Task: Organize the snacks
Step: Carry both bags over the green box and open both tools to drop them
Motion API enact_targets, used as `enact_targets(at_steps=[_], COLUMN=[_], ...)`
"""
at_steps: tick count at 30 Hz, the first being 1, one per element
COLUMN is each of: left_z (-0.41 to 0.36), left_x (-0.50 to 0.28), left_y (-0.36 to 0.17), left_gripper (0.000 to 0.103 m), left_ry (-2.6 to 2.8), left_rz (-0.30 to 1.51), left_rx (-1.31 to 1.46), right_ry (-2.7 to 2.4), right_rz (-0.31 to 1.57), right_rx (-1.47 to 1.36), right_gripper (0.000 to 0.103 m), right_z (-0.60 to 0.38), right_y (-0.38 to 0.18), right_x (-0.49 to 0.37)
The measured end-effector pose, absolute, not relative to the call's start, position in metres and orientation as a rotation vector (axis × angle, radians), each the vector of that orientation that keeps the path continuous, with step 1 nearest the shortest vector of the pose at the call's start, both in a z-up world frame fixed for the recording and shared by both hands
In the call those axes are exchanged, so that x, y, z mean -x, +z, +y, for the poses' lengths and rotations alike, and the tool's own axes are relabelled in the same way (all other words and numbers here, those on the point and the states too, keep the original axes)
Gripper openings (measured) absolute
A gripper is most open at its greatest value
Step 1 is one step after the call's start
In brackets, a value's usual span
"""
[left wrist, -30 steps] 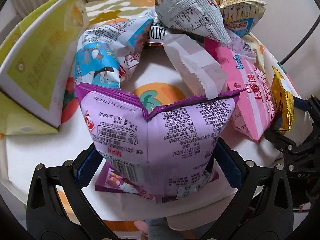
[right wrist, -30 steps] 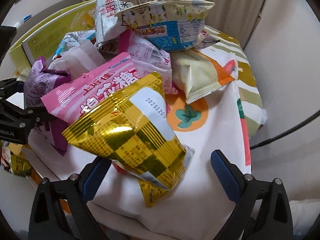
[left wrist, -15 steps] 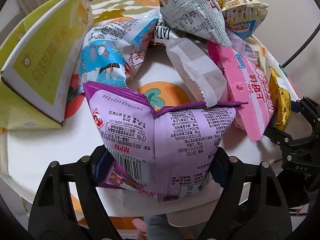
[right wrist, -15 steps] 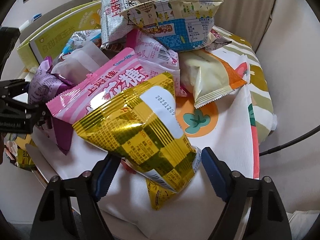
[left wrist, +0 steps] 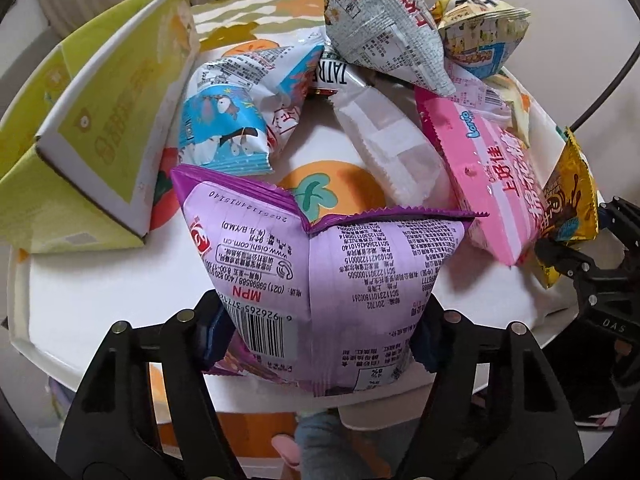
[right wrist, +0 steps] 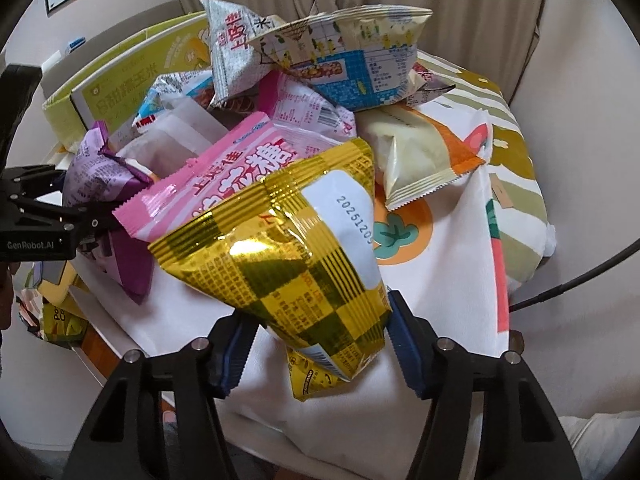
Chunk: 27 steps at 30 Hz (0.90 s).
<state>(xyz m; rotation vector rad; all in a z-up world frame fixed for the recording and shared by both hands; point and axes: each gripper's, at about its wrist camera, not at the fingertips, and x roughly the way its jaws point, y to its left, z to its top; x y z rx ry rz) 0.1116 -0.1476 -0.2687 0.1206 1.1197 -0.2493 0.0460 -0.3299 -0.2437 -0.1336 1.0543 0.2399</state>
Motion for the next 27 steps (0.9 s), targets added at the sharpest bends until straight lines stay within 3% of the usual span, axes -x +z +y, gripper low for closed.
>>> enact_targets(at_steps=[12, 27], left_z=[-0.135, -0.071], left_x=[-0.091, -0.107], left_y=[-0.219, -0.119], left_gripper=[0.067, 0.067], left_ry=[-0.220, -0.147], left_rz=[1.043, 0.869], left_rx=[-0.125, -0.126], right_ry=[0.224, 0.271], right_rz=[1.012, 0.877], right_rx=[0.086, 0.169], right_gripper=[0.054, 0.054], right_z=[-0.336, -0.297], right_y=[-0.210, -0.109], right_x=[-0.043, -0.077])
